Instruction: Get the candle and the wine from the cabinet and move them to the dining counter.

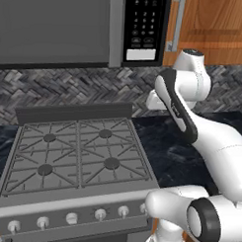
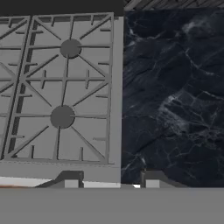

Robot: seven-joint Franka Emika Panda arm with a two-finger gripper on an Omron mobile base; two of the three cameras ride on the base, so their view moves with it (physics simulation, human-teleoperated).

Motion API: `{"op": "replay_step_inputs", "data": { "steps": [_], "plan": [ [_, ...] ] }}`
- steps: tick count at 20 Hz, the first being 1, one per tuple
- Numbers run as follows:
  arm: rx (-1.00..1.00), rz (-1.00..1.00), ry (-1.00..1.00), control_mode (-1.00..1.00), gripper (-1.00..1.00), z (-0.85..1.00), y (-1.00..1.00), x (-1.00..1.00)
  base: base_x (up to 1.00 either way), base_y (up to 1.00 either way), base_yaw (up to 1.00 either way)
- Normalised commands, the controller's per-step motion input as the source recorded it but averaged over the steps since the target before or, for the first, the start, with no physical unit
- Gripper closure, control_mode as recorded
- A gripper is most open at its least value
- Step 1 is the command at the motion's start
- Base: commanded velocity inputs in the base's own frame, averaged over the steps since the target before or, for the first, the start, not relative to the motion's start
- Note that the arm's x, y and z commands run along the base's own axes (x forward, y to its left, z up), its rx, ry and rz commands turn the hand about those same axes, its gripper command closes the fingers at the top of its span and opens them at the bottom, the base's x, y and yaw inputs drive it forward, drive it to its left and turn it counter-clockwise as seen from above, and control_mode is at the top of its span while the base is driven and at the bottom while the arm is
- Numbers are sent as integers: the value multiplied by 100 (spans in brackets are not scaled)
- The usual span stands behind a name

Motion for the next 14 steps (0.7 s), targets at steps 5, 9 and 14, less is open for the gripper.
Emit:
{"op": "replay_step_inputs", "data": {
  "steps": [5, 9, 14],
  "plan": [
    [0, 1, -2, -100, -100, 0, 0, 0, 0, 0, 0],
    [0, 0, -22, -100, -100, 0, 0, -12, 0, 0, 0],
    [0, 5, -42, -100, -100, 29, -3, -49, 0, 0, 0]
  ]
}}
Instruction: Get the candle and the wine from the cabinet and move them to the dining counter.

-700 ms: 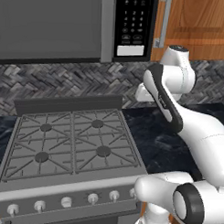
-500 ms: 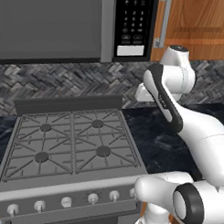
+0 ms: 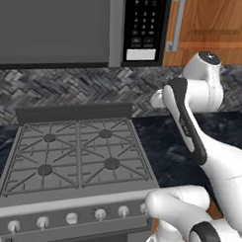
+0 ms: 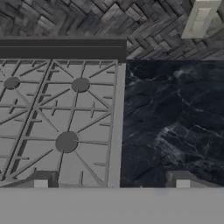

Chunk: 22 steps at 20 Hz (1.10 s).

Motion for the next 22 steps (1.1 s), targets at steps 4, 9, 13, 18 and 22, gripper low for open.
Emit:
{"op": "replay_step_inputs", "data": {
  "steps": [4, 9, 13, 18, 22],
  "plan": [
    [0, 15, -63, -100, -100, 27, -1, -83, 0, 0, 0],
    [0, 7, -47, -100, -100, 56, -4, -37, 0, 0, 0],
    [4, 2, -24, -100, -100, 45, 0, -5, 0, 0, 0],
    [5, 0, -18, -100, -100, 63, -12, -9, 0, 0, 0],
    [4, 0, -20, -100, -100, 58, -18, -2, 0, 0, 0]
  ]
}}
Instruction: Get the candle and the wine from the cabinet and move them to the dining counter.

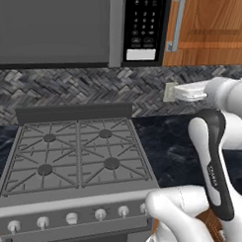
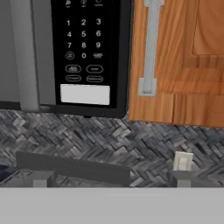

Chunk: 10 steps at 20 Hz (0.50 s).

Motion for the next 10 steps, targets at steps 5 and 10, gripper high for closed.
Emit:
{"op": "replay_step_inputs", "data": {
  "steps": [5, 10],
  "plan": [
    [3, 0, -32, -100, -100, 62, -18, 0, 0, 0, 0],
    [0, 0, -30, -100, -100, 54, -2, -2, 0, 0, 0]
  ]
}}
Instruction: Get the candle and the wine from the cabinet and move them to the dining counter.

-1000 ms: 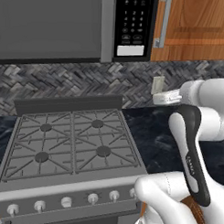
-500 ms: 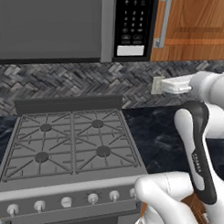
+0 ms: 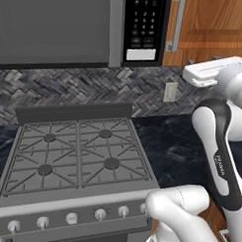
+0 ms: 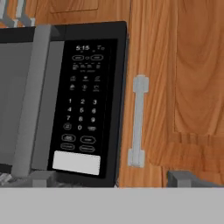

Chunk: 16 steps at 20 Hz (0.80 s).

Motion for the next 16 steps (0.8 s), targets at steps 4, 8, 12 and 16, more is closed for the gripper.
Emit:
{"op": "replay_step_inputs", "data": {
  "steps": [4, 8, 12, 16],
  "plan": [
    [0, 0, -13, -100, -100, 45, 0, 0, 0, 0, 0],
    [1, -5, 0, -100, -100, 34, 0, 27, 0, 0, 0],
    [2, -5, 0, -100, -100, 25, 0, 47, 0, 0, 0],
    [6, -3, 0, -100, -100, 9, -4, 36, 0, 0, 0]
  ]
}}
